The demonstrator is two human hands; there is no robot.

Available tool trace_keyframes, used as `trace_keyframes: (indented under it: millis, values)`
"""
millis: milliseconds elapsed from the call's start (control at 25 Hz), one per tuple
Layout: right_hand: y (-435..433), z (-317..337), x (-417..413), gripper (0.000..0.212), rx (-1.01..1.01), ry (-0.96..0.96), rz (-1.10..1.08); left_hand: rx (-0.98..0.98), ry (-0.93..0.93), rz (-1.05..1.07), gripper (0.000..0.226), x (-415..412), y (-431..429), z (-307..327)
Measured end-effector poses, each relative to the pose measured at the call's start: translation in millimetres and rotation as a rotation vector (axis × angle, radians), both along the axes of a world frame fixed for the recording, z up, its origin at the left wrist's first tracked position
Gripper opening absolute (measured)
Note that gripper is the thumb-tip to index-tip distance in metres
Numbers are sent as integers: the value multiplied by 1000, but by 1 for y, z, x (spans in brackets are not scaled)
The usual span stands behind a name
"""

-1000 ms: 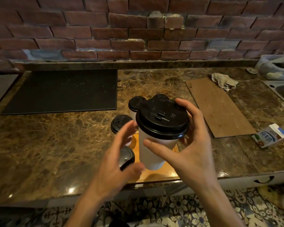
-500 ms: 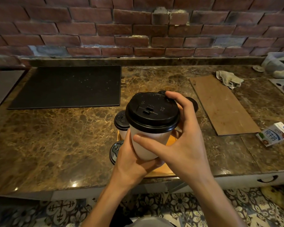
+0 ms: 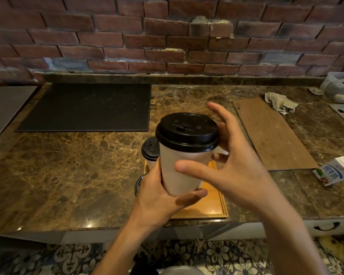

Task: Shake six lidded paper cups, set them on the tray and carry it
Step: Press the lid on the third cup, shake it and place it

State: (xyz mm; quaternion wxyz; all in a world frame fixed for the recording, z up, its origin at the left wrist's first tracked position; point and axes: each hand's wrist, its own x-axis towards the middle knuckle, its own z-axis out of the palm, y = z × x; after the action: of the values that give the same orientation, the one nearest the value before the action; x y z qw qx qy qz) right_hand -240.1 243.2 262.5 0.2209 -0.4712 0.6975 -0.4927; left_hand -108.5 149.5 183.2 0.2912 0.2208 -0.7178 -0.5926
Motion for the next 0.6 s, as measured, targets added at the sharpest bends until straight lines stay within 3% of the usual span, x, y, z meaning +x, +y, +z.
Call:
trace_keyframes:
  millis: [200,360,480,600]
  values:
    - [9,15,-29,113,-52,-166,-1,-28,-15,31,73,-2,-6,13]
    - [8,9,-22,118,18,-220,84,49,55,-10,69,-5,-9,21]
    - [2,19,-17,112,45,-179,48,43,71,-21,70,-6,-11,26]
    - [-11,57,-16,94,56,97,-10,-26,40,10,69,-8,-11,29]
